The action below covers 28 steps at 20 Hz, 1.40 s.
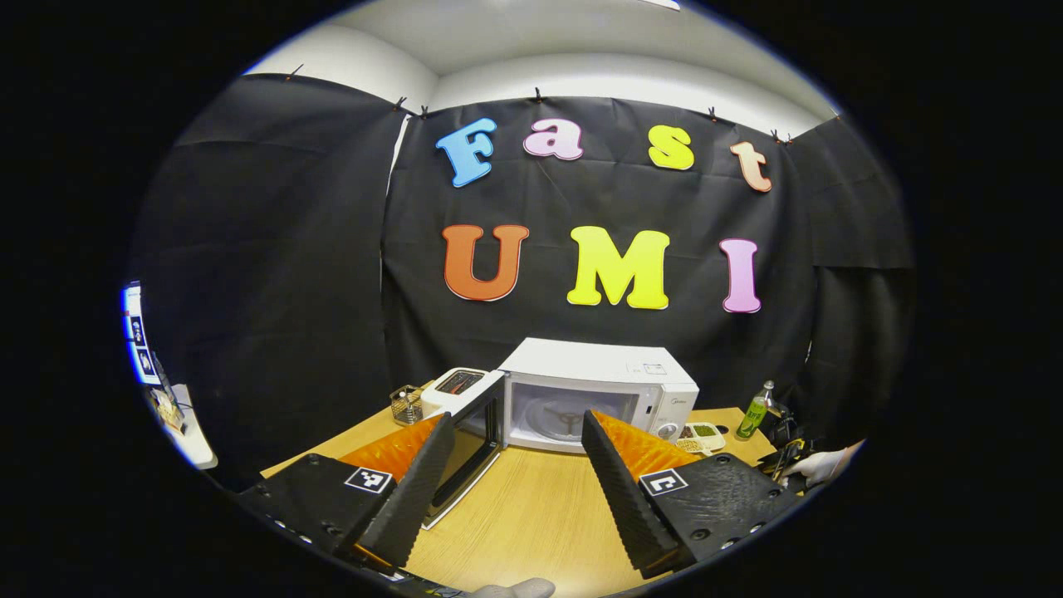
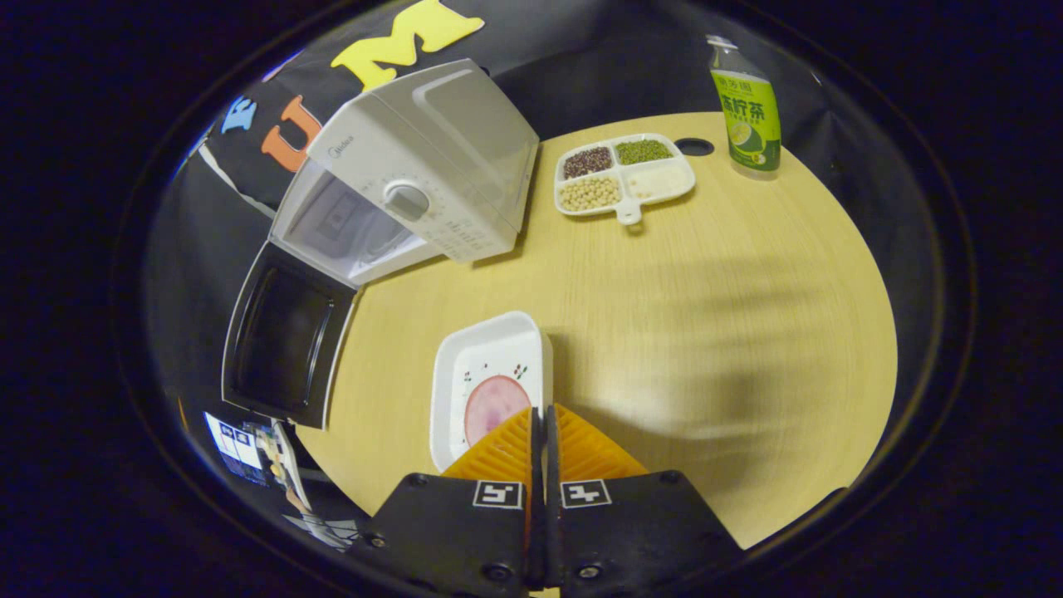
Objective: Open the microwave oven with the left hand, put the food in, and close the microwave oven.
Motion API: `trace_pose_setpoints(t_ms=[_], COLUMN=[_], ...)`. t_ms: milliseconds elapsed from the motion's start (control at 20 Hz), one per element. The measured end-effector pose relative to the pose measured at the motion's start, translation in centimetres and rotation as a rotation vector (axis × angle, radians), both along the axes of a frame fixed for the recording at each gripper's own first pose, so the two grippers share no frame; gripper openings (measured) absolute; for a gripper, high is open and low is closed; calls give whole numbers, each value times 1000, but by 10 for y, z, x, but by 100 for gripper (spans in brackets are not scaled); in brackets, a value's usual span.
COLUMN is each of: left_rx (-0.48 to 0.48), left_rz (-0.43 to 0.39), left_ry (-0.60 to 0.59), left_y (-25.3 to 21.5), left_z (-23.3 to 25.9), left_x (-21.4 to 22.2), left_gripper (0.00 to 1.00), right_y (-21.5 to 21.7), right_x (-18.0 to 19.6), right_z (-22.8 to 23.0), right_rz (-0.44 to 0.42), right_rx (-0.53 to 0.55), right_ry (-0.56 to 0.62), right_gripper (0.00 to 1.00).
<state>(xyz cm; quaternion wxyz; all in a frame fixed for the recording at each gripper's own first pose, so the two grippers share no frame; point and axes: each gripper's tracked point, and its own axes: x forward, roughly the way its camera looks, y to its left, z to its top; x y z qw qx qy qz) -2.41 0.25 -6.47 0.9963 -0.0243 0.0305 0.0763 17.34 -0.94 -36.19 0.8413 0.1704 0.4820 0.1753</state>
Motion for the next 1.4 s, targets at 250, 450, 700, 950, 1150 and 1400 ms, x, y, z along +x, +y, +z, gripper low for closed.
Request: trace_pose_setpoints(t_ms=[250, 450, 700, 950, 1150, 1400], left_rx=[-7, -20, 36, 108, 94, 73], left_rz=[-14, -14, -4, -16, -49, -58], left_ry=[8, 34, 54, 40, 36, 64], left_y=[33, 66, 114, 139, 144, 155], left_z=[2, 6, -9, -32, -53, -70], left_x=[6, 9, 20, 42, 58, 68], left_gripper=[92, 92, 92, 92, 92, 91], right_y=[34, 94, 192, 259, 279, 302], right_x=[-5, -2, 28, 71, 99, 138], right_z=[24, 51, 73, 77, 64, 47], right_rz=[-121, -225, -334, -522, -680, -781], right_rx=[127, 269, 410, 547, 588, 627], right_ry=[-25, -60, -191, -292, -341, -321], right_gripper=[4, 0, 4, 4, 4, 4])
